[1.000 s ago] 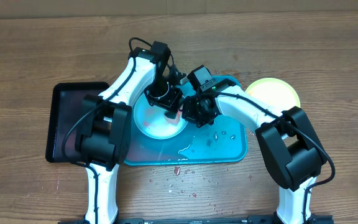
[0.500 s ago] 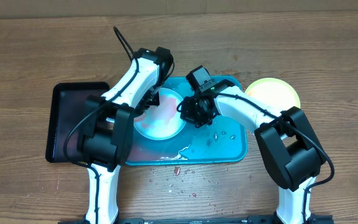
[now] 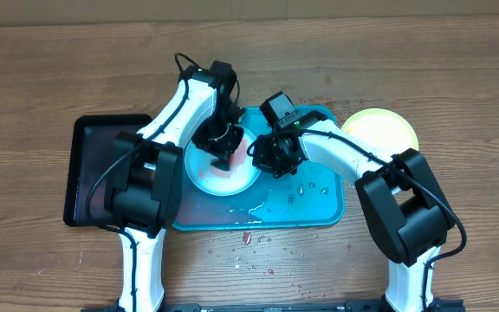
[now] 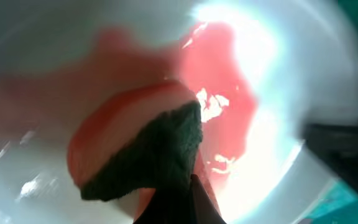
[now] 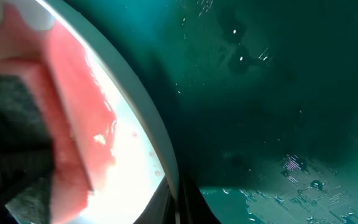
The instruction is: Clean dirty plates on tray and stack at the side
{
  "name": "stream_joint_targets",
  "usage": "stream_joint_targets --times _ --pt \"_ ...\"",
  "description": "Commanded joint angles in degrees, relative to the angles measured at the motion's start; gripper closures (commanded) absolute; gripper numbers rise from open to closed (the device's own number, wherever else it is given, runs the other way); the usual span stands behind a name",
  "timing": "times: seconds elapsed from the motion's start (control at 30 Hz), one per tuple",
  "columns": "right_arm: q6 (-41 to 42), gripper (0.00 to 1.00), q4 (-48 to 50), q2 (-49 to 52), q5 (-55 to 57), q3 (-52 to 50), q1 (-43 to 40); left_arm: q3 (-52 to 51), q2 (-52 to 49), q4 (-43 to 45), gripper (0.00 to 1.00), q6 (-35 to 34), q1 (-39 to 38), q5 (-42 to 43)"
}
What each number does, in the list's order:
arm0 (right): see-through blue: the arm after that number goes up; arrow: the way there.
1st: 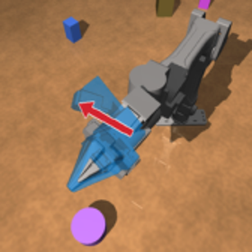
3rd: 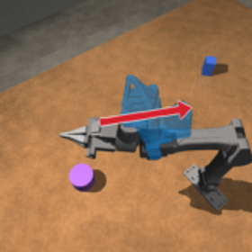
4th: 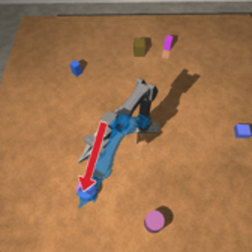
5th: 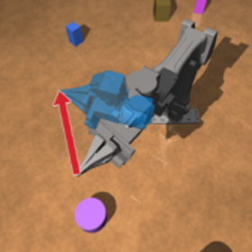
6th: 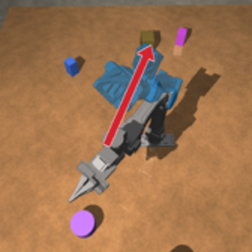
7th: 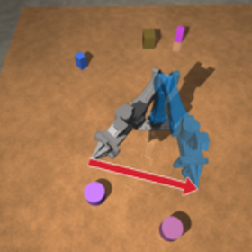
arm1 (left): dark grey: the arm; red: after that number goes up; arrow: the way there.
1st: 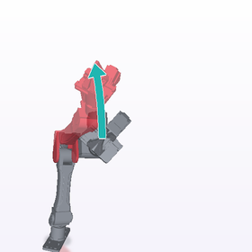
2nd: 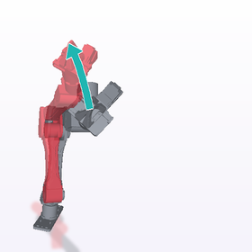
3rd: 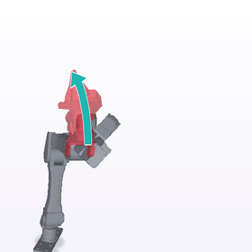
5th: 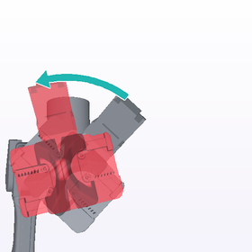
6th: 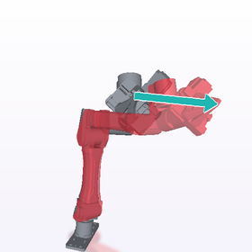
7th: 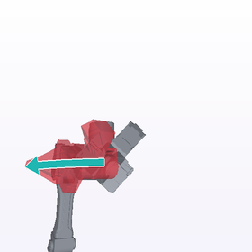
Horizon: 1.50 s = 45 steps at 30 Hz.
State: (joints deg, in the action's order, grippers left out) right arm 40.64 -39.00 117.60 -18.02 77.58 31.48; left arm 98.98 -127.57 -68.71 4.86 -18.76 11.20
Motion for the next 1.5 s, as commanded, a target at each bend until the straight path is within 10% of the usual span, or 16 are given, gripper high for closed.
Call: stream_joint_targets --times 0.0,0.13,0.37,0.47,0.67,0.87,1.1,1.47 --pt "-0.17 0.96 -0.09 1.16 1.42 -0.46 -0.37 -0.31 -0.96 2.29 0.96 7.15 -0.42 8.35" --pt "-0.17 0.96 -0.09 1.16 1.42 -0.46 -0.37 -0.31 -0.94 6.14 0.96 5.31 -0.26 6.64" --pt "-0.17 0.96 -0.11 1.16 1.42 -0.46 -0.37 -0.31 -0.96 2.8 0.96 -33.99 -0.04 -33.64" --pt "-0.17 0.96 -0.09 1.16 1.42 -0.46 -0.37 -0.31 -0.96 -1.29 0.96 -39.89 -0.02 -38.64" --pt "-0.17 0.96 -0.07 1.16 1.42 -0.46 -0.37 -0.31 -0.94 -2.78 0.96 -31.76 -0.02 -28.5" --pt "-0.17 0.96 -0.09 1.16 1.4 -0.46 -0.37 -0.31 -0.96 -3.02 0.96 6.1 -0.02 11.17" --pt "-0.17 0.96 -0.11 1.16 1.4 -0.48 -0.37 -0.31 -0.96 0.2 0.96 8.11 -0.02 13.53" --pt "-0.2 0.96 -0.11 1.16 1.42 -0.46 -0.37 -0.33 -1.14 1.57 0.96 -38.64 -0.02 -33.31"
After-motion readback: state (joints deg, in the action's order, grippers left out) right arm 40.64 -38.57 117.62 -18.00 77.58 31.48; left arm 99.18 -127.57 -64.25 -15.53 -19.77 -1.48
